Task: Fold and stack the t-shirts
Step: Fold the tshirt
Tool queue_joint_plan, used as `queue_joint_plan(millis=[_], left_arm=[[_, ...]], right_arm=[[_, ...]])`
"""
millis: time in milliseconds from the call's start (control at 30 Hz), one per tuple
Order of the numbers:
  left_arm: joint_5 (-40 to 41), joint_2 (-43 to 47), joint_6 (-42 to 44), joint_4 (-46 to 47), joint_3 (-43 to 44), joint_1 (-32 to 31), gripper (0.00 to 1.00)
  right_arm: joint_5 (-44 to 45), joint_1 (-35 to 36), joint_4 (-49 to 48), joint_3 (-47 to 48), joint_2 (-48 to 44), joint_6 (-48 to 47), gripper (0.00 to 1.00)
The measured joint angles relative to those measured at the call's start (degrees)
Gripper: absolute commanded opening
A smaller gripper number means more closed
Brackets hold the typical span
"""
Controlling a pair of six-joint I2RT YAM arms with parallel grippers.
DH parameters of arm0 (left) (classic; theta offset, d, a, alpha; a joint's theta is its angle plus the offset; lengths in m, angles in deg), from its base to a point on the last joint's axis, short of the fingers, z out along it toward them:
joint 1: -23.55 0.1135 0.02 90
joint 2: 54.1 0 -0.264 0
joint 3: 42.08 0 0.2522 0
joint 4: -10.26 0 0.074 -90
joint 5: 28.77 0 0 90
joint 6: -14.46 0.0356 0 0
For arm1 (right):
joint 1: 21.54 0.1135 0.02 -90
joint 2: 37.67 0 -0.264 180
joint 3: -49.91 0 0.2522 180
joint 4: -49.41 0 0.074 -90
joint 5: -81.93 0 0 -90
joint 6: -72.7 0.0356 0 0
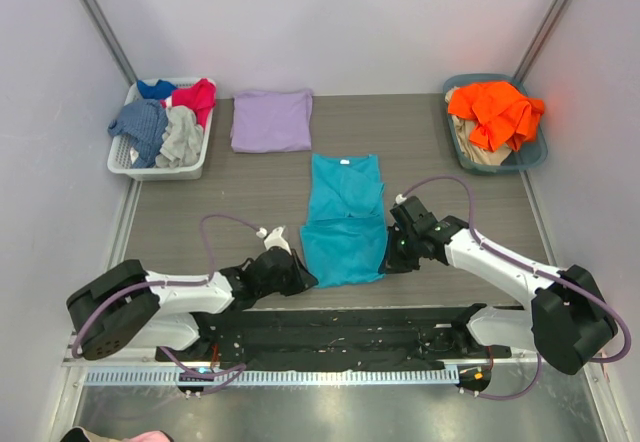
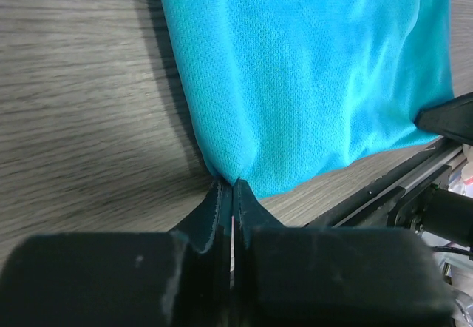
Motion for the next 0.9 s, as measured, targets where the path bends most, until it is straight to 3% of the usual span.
queue_joint_plan(millis=[267, 567, 900], left_arm=[[0.6, 0.1, -0.3, -1.5, 0.9, -0.5, 0.0], [4.2, 12.9, -0.6, -15.0, 0.7, -1.9, 0.0], [6.4, 21.8, -3.1, -22.0, -1.8, -3.5, 0.0]], right_arm=[[0.0, 0.0, -0.5, -0.6, 0.0, 0.0, 0.01], [-0.3, 0.2, -3.3, -0.8, 4.1, -0.9, 0.01], [-1.9, 0.3, -6.9, 2.7, 12.2, -3.0, 0.01]])
